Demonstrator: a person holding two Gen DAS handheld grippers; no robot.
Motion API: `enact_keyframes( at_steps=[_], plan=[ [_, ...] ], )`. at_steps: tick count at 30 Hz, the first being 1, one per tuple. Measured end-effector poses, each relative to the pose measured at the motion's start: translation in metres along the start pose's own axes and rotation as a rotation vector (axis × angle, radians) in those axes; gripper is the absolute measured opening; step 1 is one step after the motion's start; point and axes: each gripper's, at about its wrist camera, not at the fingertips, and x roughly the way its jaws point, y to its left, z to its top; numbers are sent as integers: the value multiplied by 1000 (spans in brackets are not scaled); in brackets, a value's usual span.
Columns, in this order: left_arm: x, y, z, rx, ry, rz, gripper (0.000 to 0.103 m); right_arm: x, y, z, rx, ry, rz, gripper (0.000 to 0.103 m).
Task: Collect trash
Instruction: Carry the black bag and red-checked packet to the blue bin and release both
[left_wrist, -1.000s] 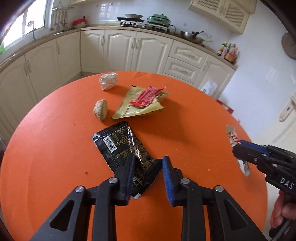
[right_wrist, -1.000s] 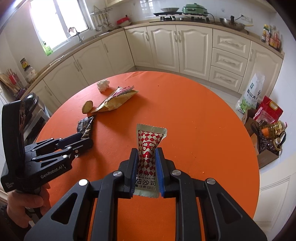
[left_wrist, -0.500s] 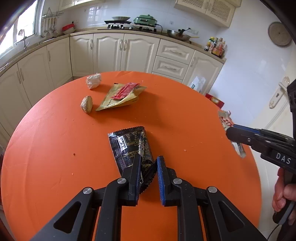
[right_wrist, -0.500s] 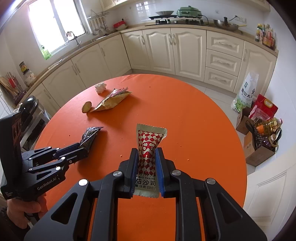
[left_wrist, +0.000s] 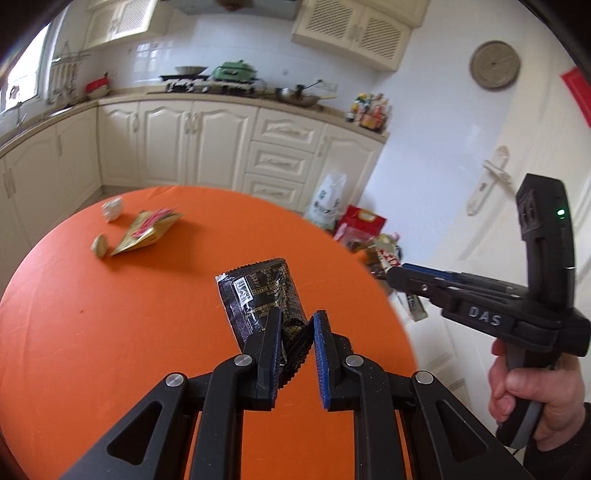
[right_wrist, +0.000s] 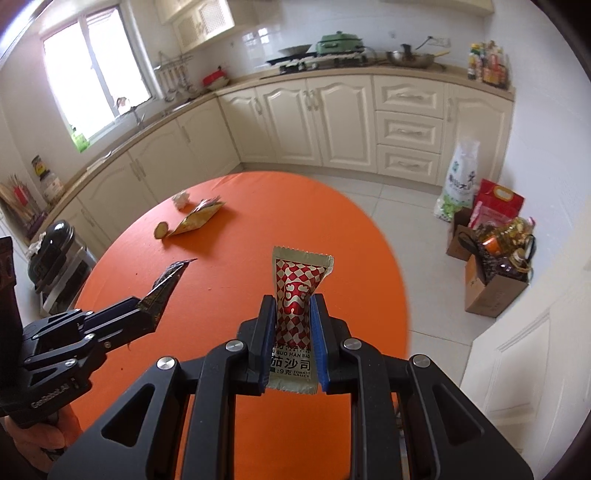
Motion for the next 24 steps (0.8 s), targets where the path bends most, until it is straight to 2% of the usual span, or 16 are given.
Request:
enact_keyframes(
  at_steps=[5,10,13,17,24],
  plan=[
    [-3,-60,5,70,-18,-102,12,-46,-53,-12,74,-51,-77,19],
    [21,-117,3,144,15,-177,13,-71,-117,-35,170,-51,-173,19],
    [49,-149,-4,180,81,-214,13,-69,-154,-56,231,-15,-217,19],
    [94,-179,-13,229,190,-221,13,-50,-195,-87,313,54,-228,19],
    [158,-218,-32,305,370,-198,14,-5,-245,-128,429,157,-190,22]
  ],
)
